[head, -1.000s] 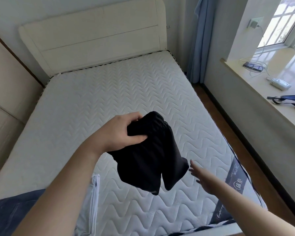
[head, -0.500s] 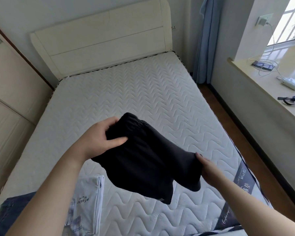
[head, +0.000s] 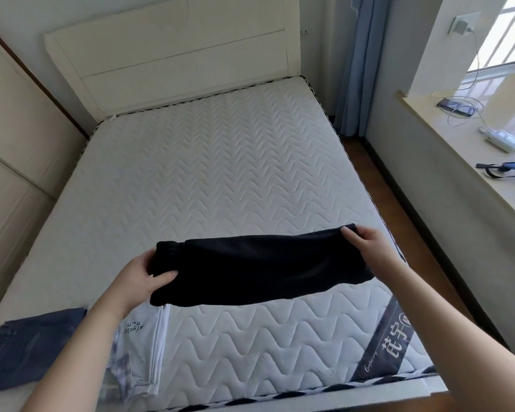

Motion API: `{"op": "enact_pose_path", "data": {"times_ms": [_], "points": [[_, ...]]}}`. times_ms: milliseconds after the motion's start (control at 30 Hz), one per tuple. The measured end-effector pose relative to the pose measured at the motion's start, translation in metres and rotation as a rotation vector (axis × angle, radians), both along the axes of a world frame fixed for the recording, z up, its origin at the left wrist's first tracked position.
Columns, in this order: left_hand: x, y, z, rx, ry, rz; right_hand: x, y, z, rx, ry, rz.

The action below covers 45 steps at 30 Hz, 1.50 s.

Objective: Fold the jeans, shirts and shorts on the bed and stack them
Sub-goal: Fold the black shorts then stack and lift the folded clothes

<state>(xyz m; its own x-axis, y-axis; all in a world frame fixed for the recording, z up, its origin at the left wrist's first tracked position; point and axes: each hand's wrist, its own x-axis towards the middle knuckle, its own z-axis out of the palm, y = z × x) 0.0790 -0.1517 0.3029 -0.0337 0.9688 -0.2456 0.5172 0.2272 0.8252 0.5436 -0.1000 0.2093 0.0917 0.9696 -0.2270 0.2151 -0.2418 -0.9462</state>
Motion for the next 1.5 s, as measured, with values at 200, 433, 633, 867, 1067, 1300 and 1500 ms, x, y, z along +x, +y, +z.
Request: {"op": "enact_pose_path", "data": {"times_ms": [200, 433, 633, 867, 1067, 1300, 1500], "points": [[-0.001, -0.038, -0.063, -0.09, -0.111, 0.149, -0.002, -0.017, 0.009, 0.051, -0.161, 0.027], [-0.013, -0.088, -0.124, -0.183, -0.183, 0.203, -0.022, -0.075, -0.009, 0.034, -0.221, 0.016], [-0.032, -0.149, -0.182, -0.309, -0.192, 0.267, -0.051, -0.135, -0.042, -0.082, -0.321, -0.01], [-0.043, -0.188, -0.221, -0.396, -0.17, 0.315, -0.073, -0.18, -0.054, -0.28, -0.422, 0.075], [-0.047, -0.182, -0.239, -0.489, -0.141, 0.311, -0.08, -0.173, -0.061, -0.38, -0.388, 0.057], [-0.053, -0.144, -0.253, -0.541, -0.096, 0.311, -0.078, -0.108, -0.095, -0.446, -0.382, 0.129], [-0.071, -0.092, -0.276, -0.552, -0.011, 0.294, -0.101, -0.02, -0.138, -0.464, -0.444, 0.225]]}}
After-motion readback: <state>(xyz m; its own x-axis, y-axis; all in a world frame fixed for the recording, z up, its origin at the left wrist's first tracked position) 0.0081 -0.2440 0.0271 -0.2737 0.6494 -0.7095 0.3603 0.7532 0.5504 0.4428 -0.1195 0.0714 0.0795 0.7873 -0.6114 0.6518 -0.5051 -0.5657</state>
